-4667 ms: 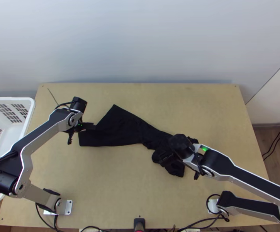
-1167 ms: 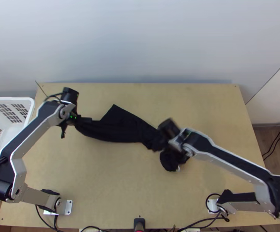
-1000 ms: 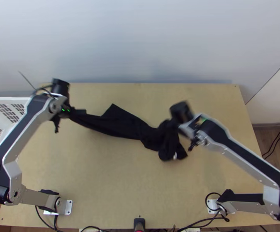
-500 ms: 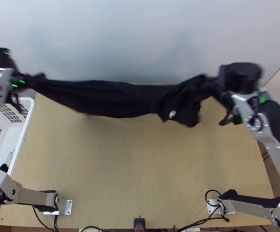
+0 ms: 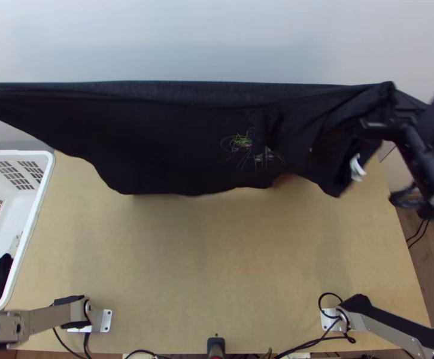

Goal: Fold the t-shirt

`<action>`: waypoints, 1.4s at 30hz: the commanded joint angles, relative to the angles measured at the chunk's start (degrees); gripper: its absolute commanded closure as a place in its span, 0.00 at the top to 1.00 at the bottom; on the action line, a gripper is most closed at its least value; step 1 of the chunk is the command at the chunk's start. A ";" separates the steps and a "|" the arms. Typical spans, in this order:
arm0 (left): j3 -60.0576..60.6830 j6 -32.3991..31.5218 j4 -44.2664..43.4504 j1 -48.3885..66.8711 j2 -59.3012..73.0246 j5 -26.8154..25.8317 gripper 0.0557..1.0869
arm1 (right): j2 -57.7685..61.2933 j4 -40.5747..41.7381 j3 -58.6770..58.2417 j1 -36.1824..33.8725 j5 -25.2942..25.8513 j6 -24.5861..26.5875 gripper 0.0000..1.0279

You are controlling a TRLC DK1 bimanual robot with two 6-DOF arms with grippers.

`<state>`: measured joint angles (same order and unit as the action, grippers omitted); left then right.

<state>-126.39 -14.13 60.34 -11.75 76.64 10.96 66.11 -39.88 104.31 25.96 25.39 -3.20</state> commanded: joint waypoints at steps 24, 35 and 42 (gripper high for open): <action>9.67 6.48 1.54 6.74 -21.36 -0.50 0.04 | -15.57 -0.02 -2.53 8.23 5.37 6.45 0.03; 37.88 3.06 -9.01 7.62 -20.04 -6.04 0.04 | -17.77 6.13 -30.48 8.85 1.33 -5.06 0.03; 40.08 1.39 -24.74 6.30 -4.13 -5.60 0.04 | -7.13 20.19 -39.98 -3.81 -7.98 -11.39 0.03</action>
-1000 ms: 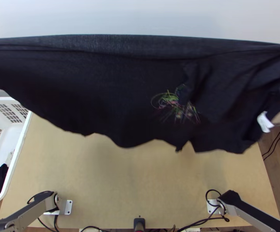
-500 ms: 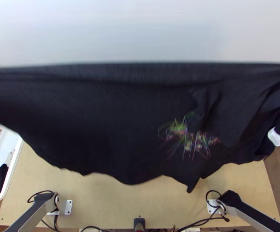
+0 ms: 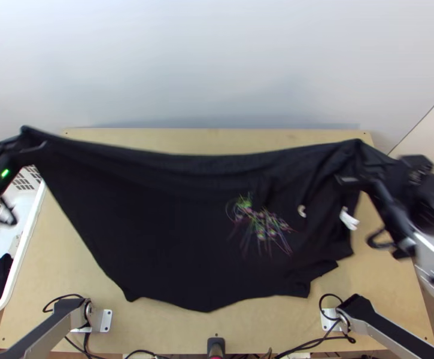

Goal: Fold the t-shirt

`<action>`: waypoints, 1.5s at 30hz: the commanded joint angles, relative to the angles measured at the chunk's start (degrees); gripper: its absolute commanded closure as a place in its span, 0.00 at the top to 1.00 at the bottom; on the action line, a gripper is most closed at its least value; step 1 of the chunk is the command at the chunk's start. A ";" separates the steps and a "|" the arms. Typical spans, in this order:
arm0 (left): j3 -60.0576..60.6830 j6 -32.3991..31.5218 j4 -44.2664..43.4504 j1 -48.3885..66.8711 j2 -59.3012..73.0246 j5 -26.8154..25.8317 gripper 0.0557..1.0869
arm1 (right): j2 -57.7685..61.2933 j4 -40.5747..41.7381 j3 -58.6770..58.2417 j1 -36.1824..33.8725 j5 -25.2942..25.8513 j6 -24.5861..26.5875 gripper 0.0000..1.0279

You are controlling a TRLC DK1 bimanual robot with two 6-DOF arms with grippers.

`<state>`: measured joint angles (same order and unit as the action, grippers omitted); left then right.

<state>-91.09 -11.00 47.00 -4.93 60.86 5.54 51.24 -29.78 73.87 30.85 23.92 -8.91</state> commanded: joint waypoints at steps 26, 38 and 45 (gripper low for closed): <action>-26.16 -3.76 -24.42 2.73 65.61 2.98 0.04 | 64.86 20.38 18.16 -19.25 -11.88 -15.09 0.24; -26.07 -5.25 -22.92 3.87 67.46 2.98 0.04 | 65.12 6.93 21.14 -17.05 -18.65 -22.82 0.94; -26.07 -5.17 -22.57 4.23 66.84 2.98 0.04 | 61.26 -11.00 19.21 -12.83 -32.18 -23.09 0.94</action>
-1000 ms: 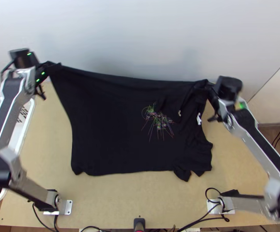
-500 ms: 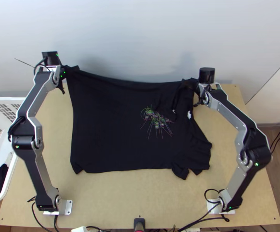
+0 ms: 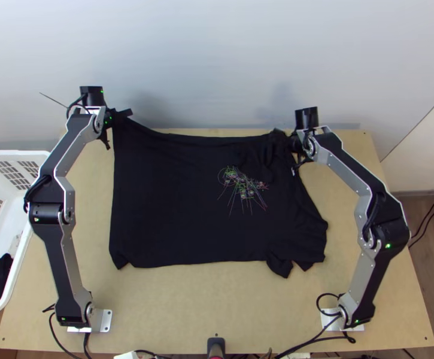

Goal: Fold the t-shirt

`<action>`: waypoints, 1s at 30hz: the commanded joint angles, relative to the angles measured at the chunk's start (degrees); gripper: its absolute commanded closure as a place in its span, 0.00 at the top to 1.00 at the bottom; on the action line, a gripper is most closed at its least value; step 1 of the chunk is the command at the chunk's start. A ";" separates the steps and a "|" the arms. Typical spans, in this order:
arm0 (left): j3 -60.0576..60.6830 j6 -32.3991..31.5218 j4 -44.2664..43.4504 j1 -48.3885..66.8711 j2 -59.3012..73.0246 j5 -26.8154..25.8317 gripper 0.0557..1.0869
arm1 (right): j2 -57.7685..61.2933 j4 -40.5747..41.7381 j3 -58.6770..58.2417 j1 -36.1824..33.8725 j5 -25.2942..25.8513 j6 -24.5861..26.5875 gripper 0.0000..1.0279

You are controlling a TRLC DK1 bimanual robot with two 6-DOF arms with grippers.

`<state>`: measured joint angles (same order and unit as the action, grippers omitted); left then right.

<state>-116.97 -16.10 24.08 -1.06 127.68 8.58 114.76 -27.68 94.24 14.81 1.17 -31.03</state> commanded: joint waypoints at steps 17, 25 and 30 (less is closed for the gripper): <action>-0.28 0.63 1.41 0.01 -0.68 -0.05 0.04 | -0.50 -14.33 -6.52 4.97 -13.12 -2.99 0.93; -0.28 0.72 1.15 0.27 -0.41 0.03 0.04 | 4.33 -14.24 -0.46 4.53 -13.12 -2.64 0.83; -0.45 1.60 0.89 -0.08 -0.24 -0.05 0.04 | 6.70 -13.54 4.03 4.18 -13.12 -2.37 0.24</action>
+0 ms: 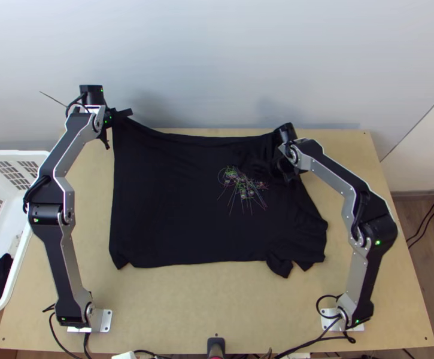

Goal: Fold the t-shirt

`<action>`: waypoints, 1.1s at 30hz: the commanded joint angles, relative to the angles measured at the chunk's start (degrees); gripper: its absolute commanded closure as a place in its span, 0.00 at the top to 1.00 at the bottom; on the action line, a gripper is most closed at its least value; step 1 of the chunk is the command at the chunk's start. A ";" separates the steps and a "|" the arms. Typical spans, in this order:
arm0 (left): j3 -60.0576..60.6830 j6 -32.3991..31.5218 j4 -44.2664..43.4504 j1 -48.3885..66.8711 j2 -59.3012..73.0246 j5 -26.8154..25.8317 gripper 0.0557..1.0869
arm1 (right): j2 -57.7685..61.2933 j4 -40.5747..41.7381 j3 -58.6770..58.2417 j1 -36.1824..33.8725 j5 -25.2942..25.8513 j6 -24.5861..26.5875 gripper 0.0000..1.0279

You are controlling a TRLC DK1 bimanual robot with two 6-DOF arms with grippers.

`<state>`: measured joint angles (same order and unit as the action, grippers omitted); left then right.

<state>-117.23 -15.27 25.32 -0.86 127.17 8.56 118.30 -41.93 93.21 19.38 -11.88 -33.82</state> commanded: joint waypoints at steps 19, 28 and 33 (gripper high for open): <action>-10.56 1.91 -0.80 -1.51 5.98 1.46 0.04 | 16.79 3.61 39.95 -6.63 4.76 1.04 0.03; -12.23 2.96 -5.81 -2.74 8.18 3.92 0.04 | 14.94 15.04 40.21 -7.51 18.91 6.05 0.03; -13.73 3.31 -8.97 -2.74 9.50 4.71 0.04 | 15.38 17.59 40.38 -7.51 20.58 6.93 0.03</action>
<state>-129.12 -12.38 19.62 -3.29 135.02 12.29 133.23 -28.23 132.29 12.23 4.45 -28.60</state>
